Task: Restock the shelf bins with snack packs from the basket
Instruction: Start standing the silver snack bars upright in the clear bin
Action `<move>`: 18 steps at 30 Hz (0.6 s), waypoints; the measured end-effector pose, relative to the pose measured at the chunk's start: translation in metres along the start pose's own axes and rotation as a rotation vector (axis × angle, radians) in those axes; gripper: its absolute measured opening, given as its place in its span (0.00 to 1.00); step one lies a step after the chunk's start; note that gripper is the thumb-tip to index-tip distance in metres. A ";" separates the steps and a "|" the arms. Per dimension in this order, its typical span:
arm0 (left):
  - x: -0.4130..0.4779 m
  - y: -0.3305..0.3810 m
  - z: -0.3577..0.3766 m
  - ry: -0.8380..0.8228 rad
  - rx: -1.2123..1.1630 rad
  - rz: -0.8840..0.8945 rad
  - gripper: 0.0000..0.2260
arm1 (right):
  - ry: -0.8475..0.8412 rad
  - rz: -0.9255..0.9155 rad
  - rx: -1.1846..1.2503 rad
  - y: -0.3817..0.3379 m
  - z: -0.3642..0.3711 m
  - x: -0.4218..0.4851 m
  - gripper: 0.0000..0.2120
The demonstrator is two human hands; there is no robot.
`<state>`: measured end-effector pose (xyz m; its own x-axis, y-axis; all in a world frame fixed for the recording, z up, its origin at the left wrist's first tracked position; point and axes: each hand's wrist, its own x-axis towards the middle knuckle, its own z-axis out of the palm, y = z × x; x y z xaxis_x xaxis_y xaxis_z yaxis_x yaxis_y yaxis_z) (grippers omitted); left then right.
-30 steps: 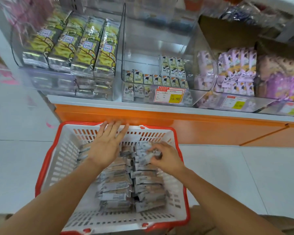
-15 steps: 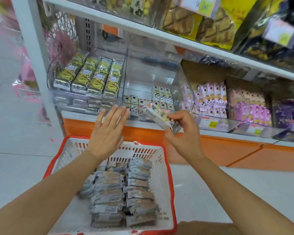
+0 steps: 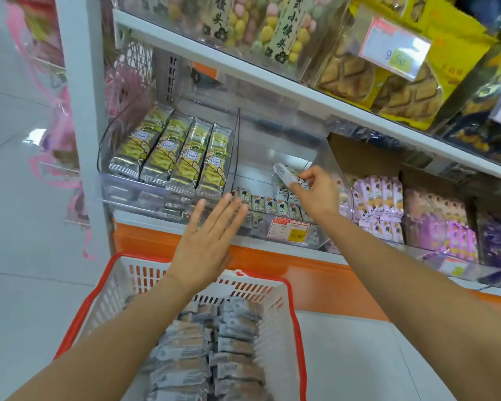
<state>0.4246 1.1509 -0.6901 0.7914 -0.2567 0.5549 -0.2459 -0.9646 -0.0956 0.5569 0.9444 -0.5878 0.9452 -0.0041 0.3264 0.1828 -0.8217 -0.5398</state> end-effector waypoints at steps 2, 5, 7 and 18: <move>0.000 0.000 0.009 0.033 -0.036 -0.009 0.45 | -0.032 0.003 -0.037 0.000 0.017 0.019 0.11; 0.001 0.001 0.017 0.075 -0.042 0.003 0.43 | -0.068 -0.021 -0.088 0.001 0.035 0.035 0.13; 0.002 -0.001 0.023 0.100 -0.039 0.012 0.39 | -0.103 -0.032 -0.149 0.002 0.046 0.044 0.14; 0.005 -0.002 0.033 0.200 -0.091 0.041 0.35 | -0.266 0.019 -0.411 0.004 0.070 0.054 0.08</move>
<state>0.4475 1.1497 -0.7143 0.6552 -0.2695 0.7058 -0.3324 -0.9418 -0.0512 0.6272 0.9807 -0.6269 0.9935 0.0800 0.0809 0.0932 -0.9801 -0.1750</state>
